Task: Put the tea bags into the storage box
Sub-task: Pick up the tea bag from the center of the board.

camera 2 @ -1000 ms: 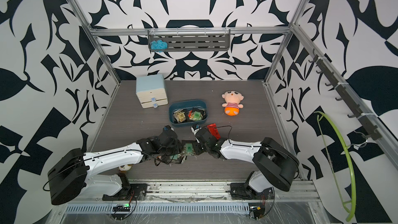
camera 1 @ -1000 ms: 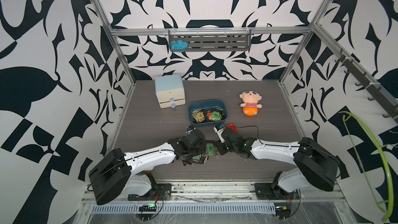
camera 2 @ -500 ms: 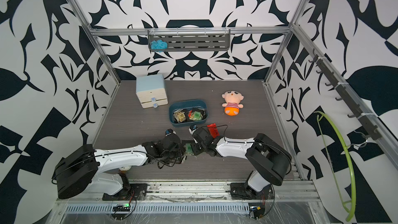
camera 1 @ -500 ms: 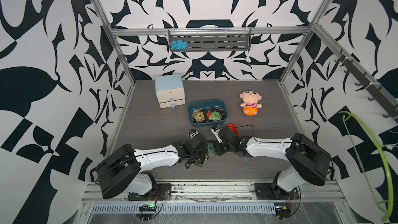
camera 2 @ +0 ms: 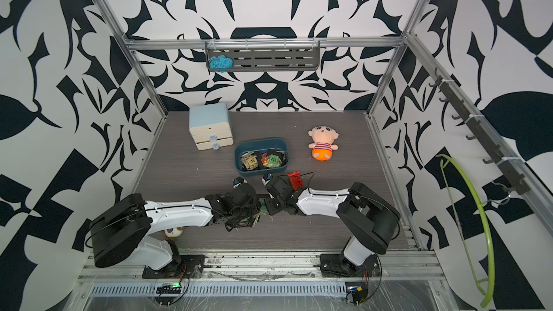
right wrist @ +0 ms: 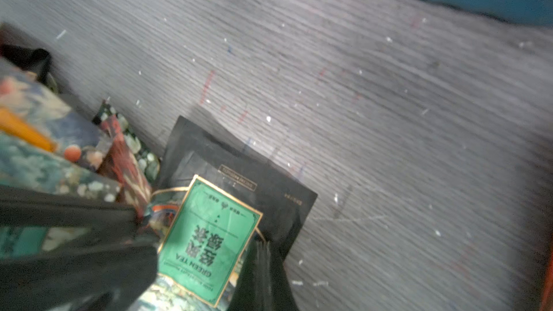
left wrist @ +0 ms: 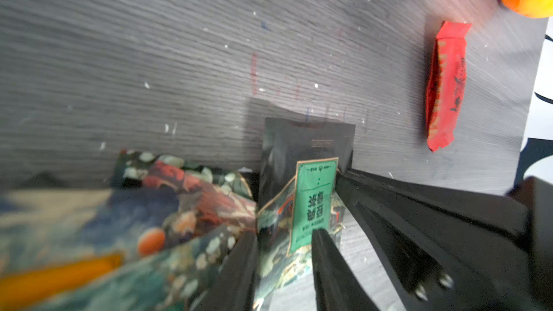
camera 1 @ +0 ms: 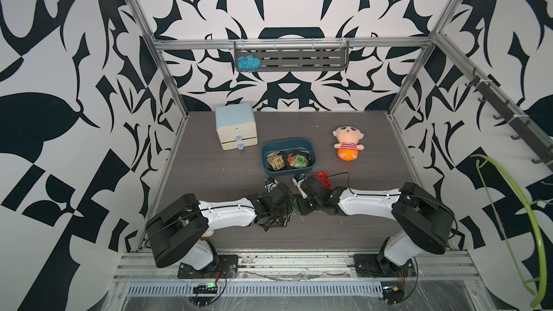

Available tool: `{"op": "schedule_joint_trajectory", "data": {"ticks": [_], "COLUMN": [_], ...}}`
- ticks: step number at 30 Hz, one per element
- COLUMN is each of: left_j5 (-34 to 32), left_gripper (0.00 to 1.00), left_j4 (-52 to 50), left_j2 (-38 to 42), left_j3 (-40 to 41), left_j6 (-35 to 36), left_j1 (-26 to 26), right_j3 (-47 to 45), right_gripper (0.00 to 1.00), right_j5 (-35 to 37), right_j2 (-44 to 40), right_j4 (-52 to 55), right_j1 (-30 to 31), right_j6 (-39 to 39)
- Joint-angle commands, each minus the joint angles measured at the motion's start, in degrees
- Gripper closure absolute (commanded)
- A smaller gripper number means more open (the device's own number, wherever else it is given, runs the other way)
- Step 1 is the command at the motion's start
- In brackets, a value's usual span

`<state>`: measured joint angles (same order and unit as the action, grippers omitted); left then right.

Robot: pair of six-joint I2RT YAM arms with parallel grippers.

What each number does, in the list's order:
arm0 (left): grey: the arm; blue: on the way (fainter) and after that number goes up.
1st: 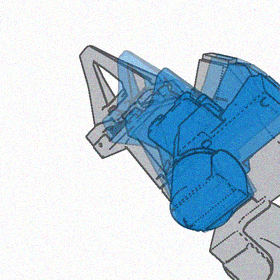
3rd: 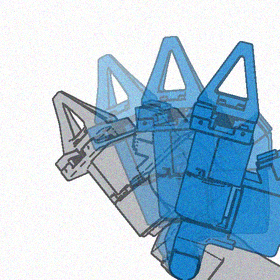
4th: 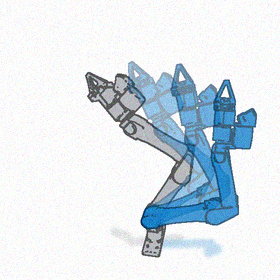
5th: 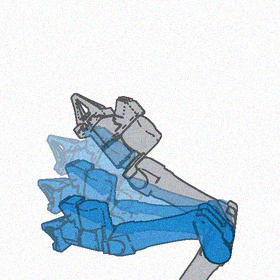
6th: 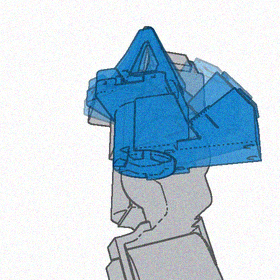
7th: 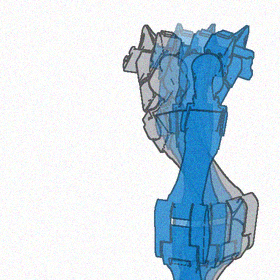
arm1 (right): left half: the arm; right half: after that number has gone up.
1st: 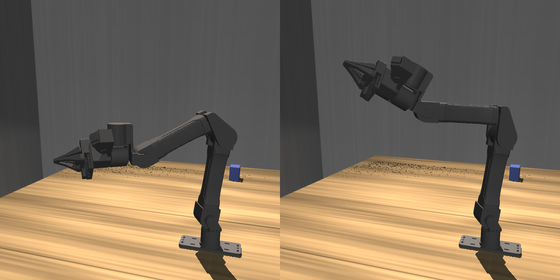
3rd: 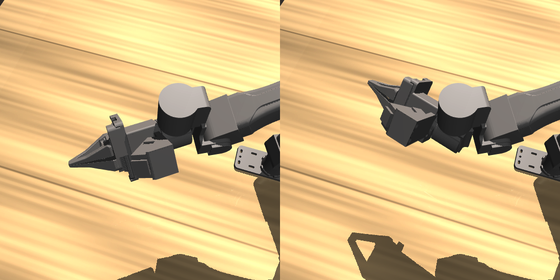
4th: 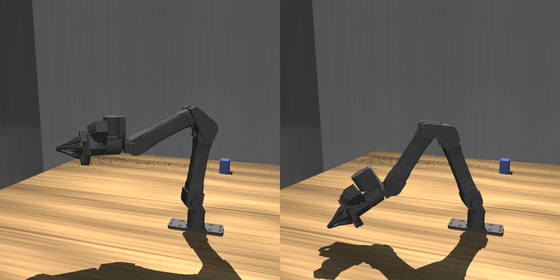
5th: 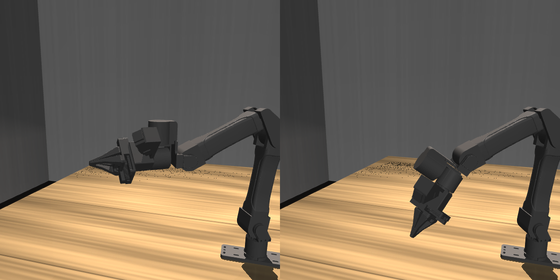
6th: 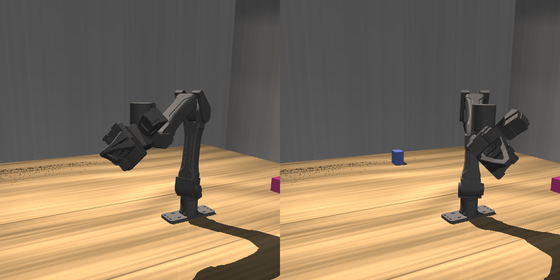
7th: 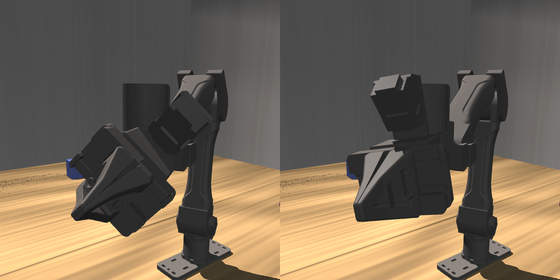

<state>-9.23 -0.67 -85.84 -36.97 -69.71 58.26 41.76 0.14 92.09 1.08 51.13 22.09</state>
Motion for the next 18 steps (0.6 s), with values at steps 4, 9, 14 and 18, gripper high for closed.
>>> {"op": "schedule_joint_trajectory", "data": {"ticks": [4,9,14,18], "left_j5": [-0.3,-0.2,-0.9,-1.2], "left_gripper": [0.65,0.68,0.77,0.87], "left_j4": [2.0,2.0,1.8,1.3], "left_j2": [-3.2,-3.6,-3.3,-3.0], "left_j3": [-0.2,-0.8,-0.9,-1.2], "left_j6": [-1.7,-1.8,-2.2,-2.2], "left_j1": [0.2,0.2,0.2,0.2], "right_j3": [2.7,3.2,3.3,3.0], "right_gripper": [1.0,1.0,1.0,1.0], "right_j5": [-0.1,-0.2,0.1,0.5], "right_j2": [1.6,2.3,2.2,1.6], "right_j4": [2.0,2.4,2.3,2.1], "right_j1": [0.3,0.3,0.4,0.3], "right_j6": [0.3,0.2,0.1,0.0]}}
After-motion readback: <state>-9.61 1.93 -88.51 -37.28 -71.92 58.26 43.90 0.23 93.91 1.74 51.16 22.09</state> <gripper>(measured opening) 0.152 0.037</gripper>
